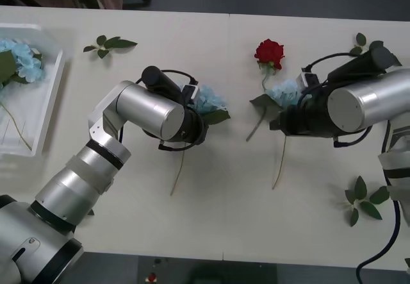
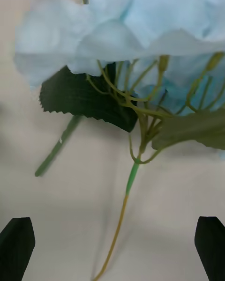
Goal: Put the red flowers into the right box and the blue flowers into the left box
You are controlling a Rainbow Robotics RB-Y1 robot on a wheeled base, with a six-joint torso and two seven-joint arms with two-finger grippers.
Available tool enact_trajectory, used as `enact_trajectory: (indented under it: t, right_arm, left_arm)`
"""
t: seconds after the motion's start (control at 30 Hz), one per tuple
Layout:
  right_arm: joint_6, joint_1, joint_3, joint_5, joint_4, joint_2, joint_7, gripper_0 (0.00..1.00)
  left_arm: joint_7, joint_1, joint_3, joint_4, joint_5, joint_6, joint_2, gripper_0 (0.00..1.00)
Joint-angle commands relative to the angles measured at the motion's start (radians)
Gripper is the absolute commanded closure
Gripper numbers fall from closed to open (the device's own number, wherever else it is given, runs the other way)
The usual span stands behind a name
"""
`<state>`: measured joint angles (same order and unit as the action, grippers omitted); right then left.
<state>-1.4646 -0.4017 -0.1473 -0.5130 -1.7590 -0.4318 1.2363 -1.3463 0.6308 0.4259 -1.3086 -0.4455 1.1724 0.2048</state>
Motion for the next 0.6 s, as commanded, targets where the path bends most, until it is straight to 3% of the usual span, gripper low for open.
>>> enact_trajectory:
  t: [0.03, 0.27, 0.4, 0.6]
  right_arm:
    - [0.04, -0.032, -0.015, 0.018, 0.046, 0.022, -0.066, 0.0]
    - [0.078, -0.032, -0.04, 0.045, 0.116, 0.022, -0.063, 0.0]
    - [0.079, -0.032, -0.054, 0.067, 0.141, 0.022, -0.067, 0.0]
    - [0.079, -0.032, -0.072, 0.099, 0.148, 0.028, -0.072, 0.0]
  left_arm:
    - [-0.028, 0.053, -0.027, -0.061, -0.001, 0.056, 0.022, 1.0]
    - [-0.028, 0.109, -0.154, -0.334, -0.071, 0.357, 0.114, 1.0]
    - [-0.031, 0.118, -0.269, -0.505, -0.174, 0.506, 0.249, 1.0]
    - [-0.051, 0.118, -0.375, -0.569, -0.329, 0.619, 0.452, 1.0]
